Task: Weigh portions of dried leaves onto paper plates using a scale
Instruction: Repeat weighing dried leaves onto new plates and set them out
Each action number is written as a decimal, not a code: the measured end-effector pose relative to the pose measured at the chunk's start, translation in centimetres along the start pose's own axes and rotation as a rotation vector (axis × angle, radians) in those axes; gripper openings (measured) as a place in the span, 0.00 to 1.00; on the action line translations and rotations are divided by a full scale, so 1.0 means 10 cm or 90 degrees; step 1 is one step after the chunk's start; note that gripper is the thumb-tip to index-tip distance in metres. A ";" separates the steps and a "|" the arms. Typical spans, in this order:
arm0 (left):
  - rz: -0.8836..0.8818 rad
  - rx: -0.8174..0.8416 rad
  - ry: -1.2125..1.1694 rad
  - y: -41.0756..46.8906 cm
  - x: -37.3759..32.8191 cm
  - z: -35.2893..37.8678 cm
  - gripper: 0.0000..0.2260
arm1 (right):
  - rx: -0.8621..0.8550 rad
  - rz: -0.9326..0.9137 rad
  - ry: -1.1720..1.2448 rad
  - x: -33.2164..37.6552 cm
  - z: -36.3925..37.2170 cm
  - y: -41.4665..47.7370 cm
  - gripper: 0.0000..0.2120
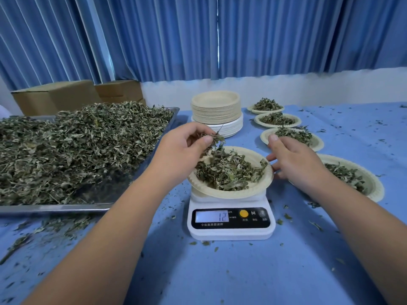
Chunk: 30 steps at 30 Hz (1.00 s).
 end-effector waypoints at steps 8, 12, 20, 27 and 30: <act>-0.025 -0.118 0.082 -0.01 0.10 -0.67 0.10 | 0.007 -0.005 0.022 -0.02 0.03 0.01 0.27; -0.176 -0.139 0.332 -0.09 0.62 -1.09 0.05 | 0.003 -0.006 0.022 -0.06 0.05 0.04 0.26; -0.300 -0.114 0.494 -0.20 0.85 -1.12 0.16 | 0.002 -0.008 0.017 -0.10 0.06 0.05 0.20; -0.093 -0.098 0.215 -0.25 0.28 -0.37 0.08 | 0.004 -0.006 0.005 -0.07 0.05 0.03 0.18; -0.050 -0.067 0.225 -0.30 0.20 -0.17 0.07 | 0.006 -0.010 -0.005 -0.04 0.04 0.01 0.19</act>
Point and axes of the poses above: each hand's wrist, its own y-axis towards the middle knuckle, its own z-axis out of the palm, x = y × z, the point moved 9 cm from there along y, towards the middle knuckle, and after that the axes turned 3 degrees about -y, right-handed, at the moved point
